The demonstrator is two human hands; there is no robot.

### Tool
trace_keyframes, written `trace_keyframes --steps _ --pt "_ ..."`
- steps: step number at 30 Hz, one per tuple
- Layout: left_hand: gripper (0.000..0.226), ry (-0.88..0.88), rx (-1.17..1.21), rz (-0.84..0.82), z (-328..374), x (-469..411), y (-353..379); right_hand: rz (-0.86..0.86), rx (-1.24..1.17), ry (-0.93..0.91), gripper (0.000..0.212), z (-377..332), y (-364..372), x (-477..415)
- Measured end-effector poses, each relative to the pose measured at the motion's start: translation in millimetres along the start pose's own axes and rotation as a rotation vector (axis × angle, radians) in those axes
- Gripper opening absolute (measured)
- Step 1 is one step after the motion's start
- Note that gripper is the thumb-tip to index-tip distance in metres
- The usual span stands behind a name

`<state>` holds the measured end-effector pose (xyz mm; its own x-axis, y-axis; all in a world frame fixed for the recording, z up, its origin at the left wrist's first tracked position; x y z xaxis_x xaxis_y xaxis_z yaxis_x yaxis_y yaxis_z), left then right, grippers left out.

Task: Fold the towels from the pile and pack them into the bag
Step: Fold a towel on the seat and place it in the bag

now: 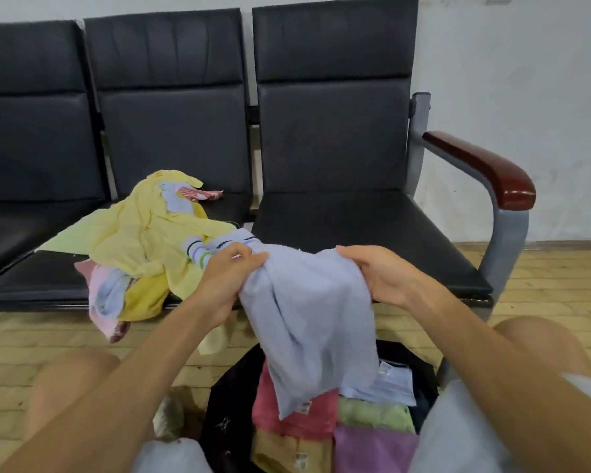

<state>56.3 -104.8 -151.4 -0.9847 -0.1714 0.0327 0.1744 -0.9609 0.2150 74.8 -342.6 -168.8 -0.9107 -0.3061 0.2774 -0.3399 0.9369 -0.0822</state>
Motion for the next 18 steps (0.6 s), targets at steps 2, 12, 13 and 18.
trace_keyframes --steps 2,12,13,18 --pt "0.021 0.081 -0.061 0.018 3 -1 -7 -0.05 0.08 0.078 0.028 13 4 -4" --pt "0.018 0.055 -0.256 -0.186 -5 1 -9 -0.063 0.289 0.11 0.023 18 -10 3" --pt "0.018 0.058 -0.277 -0.183 -5 1 -12 -0.031 0.218 0.092 0.021 14 -17 4" --pt "0.014 0.041 -0.311 -0.098 -5 4 -36 0.184 0.008 0.072 0.029 11 -62 13"
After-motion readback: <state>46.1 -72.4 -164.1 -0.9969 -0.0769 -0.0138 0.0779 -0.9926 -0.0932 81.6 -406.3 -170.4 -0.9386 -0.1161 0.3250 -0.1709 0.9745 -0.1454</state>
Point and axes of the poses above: each hand's wrist, its own x-axis away from the middle knuckle, its own y-axis out of the palm, z = x × y, the point moved 9 cm from there along -x, towards the middle knuckle, and after that the axes turned 12 degrees about x, right-handed, at the moved point
